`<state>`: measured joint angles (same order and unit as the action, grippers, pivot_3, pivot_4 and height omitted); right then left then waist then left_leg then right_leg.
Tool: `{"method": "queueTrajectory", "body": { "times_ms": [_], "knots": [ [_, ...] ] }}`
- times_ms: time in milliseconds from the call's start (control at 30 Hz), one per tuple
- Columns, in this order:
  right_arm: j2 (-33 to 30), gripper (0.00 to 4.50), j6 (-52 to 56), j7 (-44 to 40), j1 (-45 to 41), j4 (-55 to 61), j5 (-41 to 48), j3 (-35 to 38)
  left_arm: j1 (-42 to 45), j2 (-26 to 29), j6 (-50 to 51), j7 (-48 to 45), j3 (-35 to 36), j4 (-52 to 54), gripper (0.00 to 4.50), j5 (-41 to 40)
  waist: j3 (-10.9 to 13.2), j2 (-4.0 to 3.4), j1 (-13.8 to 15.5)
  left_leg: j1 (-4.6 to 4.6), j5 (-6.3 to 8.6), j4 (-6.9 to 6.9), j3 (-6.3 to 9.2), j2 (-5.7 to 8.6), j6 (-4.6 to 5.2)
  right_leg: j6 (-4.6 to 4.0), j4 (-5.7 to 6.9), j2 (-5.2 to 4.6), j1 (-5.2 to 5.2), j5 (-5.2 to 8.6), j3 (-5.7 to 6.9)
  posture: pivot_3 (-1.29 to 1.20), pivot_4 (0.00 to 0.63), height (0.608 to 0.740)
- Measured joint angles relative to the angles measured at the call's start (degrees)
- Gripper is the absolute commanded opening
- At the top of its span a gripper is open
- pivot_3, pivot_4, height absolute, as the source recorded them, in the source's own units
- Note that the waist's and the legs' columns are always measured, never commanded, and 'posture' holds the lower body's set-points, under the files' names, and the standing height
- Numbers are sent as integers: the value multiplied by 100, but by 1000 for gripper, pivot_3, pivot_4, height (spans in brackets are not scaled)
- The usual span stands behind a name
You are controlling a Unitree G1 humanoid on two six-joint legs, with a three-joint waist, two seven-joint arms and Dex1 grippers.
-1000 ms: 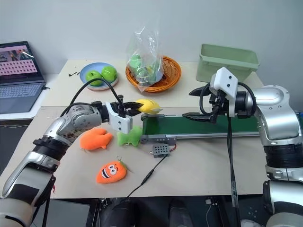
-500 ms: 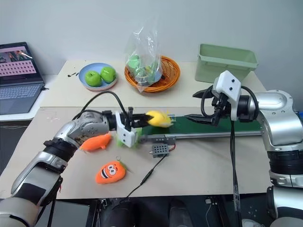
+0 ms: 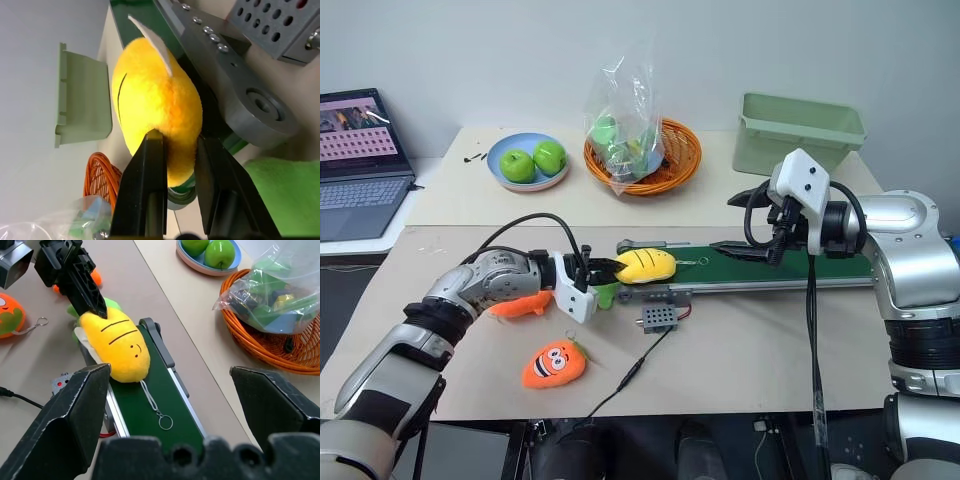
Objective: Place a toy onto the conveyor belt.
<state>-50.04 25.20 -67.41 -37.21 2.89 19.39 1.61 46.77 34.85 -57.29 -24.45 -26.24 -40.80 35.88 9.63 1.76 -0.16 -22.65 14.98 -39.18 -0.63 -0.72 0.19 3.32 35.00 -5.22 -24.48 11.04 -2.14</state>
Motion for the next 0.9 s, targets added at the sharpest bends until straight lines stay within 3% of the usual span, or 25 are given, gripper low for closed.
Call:
{"method": "queueTrajectory", "body": {
  "times_ms": [233, 367, 567, 767, 900],
  "knots": [
    [0, 4500, 0, -1, 0, 0, 0, 0, 0, 29, 24, -155, 0, -129, 4425, -61, 0, 0, 3, 0, 0, 0, 0, 0, 0, 0, 0, -1, 0, 0, 0, 0, 150, 740],
    [0, 4500, 0, -4, -1, -6, 0, -3, 0, -22, 347, -518, 97, -146, 4425, -600, 0, 0, 2, 0, 0, -1, 0, 0, 0, 0, 2, -1, 0, 0, 1, 0, 150, 740],
    [0, 4500, 0, -18, -17, -21, 0, -10, -139, -372, 2321, -1941, 936, 355, 4425, -2819, 0, 0, -32, -3, 0, -4, 5, -1, 0, 1, 2, 0, 0, 1, 2, 0, 150, 740],
    [-175, 4500, 39, -199, -4, -3, 83, -10, -782, -182, 6670, -3187, 1853, 2860, 4425, -5835, 0, 0, -102, -12, 1, -18, 15, -7, 1, 3, 13, 5, -10, 2, 0, 0, 150, 740],
    [-288, 4500, 41, -346, 15, 2, 160, -7, -1168, 242, 8055, -3461, 2255, 3713, 4425, -6670, 0, -1, -123, 4, 1, -18, 15, -8, 1, 3, 14, 8, 2, 3, -2, 0, 150, 740]
  ]
}}
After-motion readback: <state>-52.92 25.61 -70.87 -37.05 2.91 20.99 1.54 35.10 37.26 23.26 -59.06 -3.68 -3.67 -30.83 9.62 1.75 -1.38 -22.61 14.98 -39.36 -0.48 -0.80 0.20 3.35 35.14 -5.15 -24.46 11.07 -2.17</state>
